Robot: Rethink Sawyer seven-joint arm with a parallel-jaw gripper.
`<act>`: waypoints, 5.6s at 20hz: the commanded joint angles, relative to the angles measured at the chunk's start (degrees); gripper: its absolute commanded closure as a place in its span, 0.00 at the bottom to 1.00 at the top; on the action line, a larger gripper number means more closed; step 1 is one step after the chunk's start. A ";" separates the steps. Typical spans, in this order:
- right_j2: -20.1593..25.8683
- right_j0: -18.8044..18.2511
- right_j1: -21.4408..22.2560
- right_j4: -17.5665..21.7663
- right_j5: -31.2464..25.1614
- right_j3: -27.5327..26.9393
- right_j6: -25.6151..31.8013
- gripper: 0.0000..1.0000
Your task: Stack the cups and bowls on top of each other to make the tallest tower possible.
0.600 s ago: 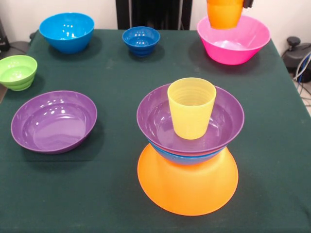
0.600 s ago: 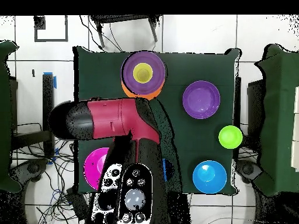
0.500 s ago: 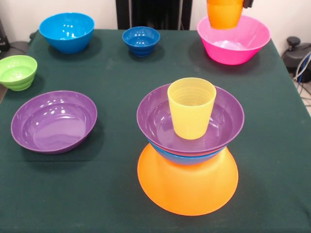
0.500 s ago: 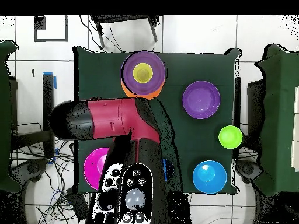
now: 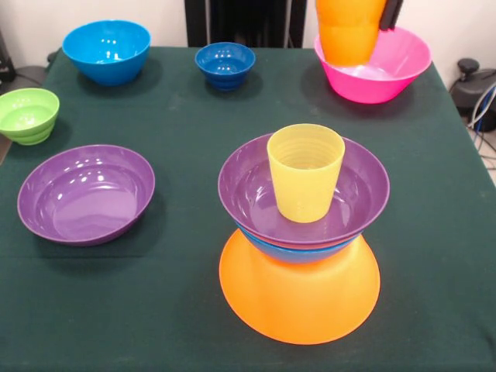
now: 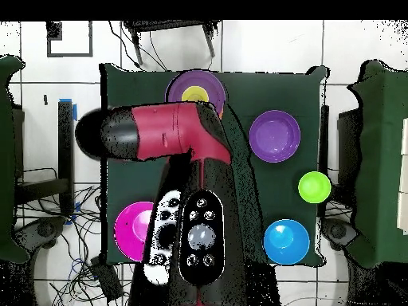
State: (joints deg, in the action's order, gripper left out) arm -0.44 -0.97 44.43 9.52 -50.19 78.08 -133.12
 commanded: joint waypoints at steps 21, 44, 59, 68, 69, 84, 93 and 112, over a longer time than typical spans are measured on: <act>6.86 0.78 -20.94 14.55 -27.07 -40.58 23.69 1.00; 6.79 -2.90 -15.22 8.95 -18.39 -19.34 22.82 1.00; 10.27 -5.00 -15.21 8.50 -10.51 -14.85 20.46 1.00; 11.20 -4.74 -15.22 8.26 -12.10 -15.13 19.38 1.00; 11.25 -4.72 -15.11 8.26 -12.11 -14.95 19.24 1.00; 10.99 -4.91 -15.63 10.25 -9.89 -15.53 18.46 1.00; 10.65 -5.00 -16.33 11.10 -8.44 -16.25 18.49 1.00; 10.19 -5.26 -16.73 13.04 -6.93 -17.03 20.09 1.00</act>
State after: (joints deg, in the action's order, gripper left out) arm 6.57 -5.86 30.92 17.78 -59.73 56.21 -125.05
